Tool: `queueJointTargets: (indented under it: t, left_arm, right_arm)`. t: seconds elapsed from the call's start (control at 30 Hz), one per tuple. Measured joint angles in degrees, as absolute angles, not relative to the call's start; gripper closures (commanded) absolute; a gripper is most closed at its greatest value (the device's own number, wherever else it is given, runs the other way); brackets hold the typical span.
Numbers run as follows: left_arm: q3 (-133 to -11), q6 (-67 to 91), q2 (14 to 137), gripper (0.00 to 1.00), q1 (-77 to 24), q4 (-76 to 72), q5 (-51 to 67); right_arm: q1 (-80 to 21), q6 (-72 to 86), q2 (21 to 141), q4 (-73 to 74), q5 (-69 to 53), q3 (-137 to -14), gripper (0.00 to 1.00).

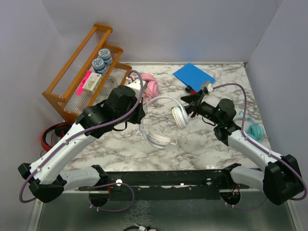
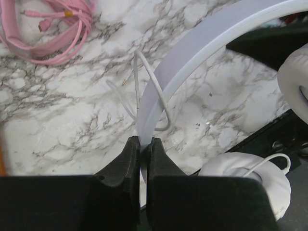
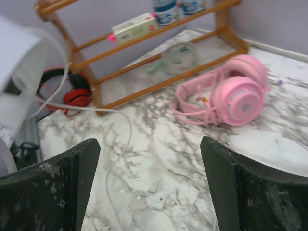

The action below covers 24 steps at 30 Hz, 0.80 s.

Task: Wrap the headphones
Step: Wrap the headphones cable around the headphones.

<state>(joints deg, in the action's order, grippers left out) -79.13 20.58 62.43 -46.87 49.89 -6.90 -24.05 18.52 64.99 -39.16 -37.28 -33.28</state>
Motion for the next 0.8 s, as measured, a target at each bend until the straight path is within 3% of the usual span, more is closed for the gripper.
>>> queueJointTargets:
  t: [0.23, 0.37, 0.57, 0.8]
  left_arm:
    - [-83.1, 15.7, 68.0, 1.00, -46.9, 58.9, -7.4]
    - [-88.4, 12.8, 69.7, 1.00, -46.9, 61.4, -7.1]
    - [-89.9, 5.9, 71.1, 1.00, -46.9, 64.9, -3.7]
    - [-91.4, 0.3, 74.1, 1.00, -46.9, 67.2, 4.8]
  right_arm:
    - [-24.1, 14.6, 63.9, -25.7, -11.9, -36.3, 0.07]
    - [-23.9, 12.6, 63.9, -24.2, -5.5, -36.3, 0.07]
    - [-24.0, 7.2, 65.4, -29.2, -15.6, -37.7, 0.08]
    - [-24.1, 1.4, 77.4, -30.7, -41.2, -51.7, 0.12]
